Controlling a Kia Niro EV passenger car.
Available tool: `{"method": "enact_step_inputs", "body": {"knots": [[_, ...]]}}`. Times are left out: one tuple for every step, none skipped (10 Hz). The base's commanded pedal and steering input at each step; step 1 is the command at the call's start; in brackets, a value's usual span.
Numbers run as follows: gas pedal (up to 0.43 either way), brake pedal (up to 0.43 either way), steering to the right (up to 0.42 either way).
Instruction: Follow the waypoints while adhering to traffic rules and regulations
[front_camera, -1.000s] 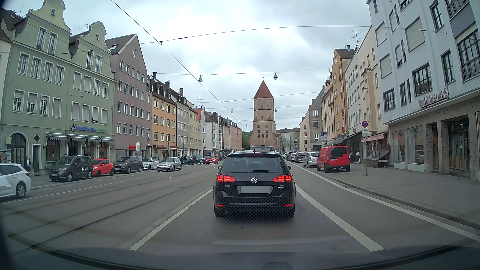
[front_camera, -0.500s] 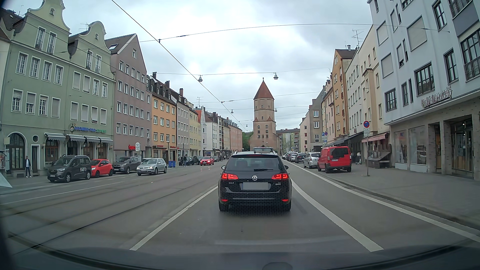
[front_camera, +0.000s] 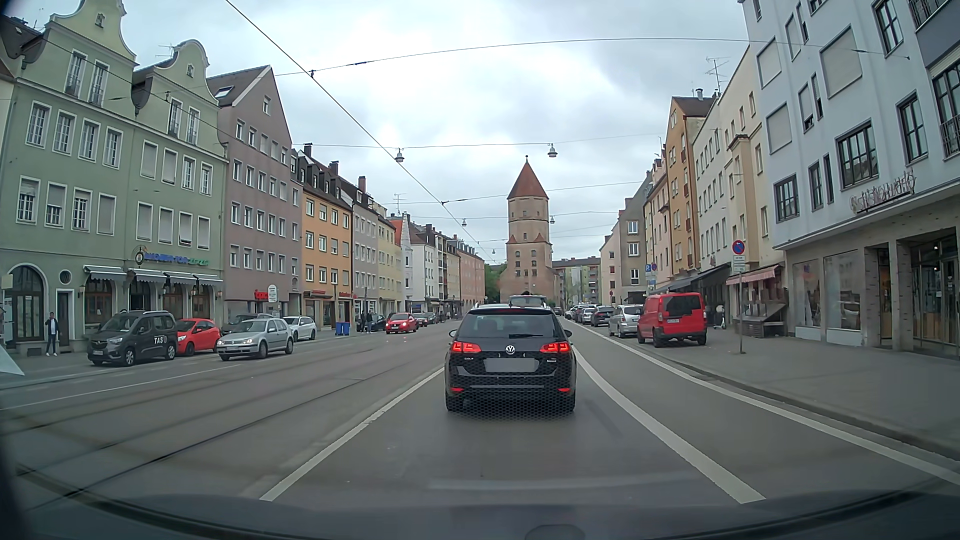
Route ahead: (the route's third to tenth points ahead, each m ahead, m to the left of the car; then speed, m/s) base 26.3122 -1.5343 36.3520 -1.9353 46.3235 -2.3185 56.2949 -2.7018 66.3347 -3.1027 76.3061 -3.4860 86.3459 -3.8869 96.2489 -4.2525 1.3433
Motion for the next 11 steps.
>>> {"method": "enact_step_inputs", "body": {"knots": [[0.220, 0.000, -0.004], [0.220, 0.000, -0.004], [0.220, 0.000, -0.004], [0.228, 0.000, -0.004], [0.240, 0.000, -0.004], [0.240, 0.000, -0.004], [0.240, 0.000, -0.004], [0.228, 0.000, -0.004], [0.220, 0.000, -0.004], [0.220, 0.000, -0.004], [0.209, 0.000, -0.004]]}}
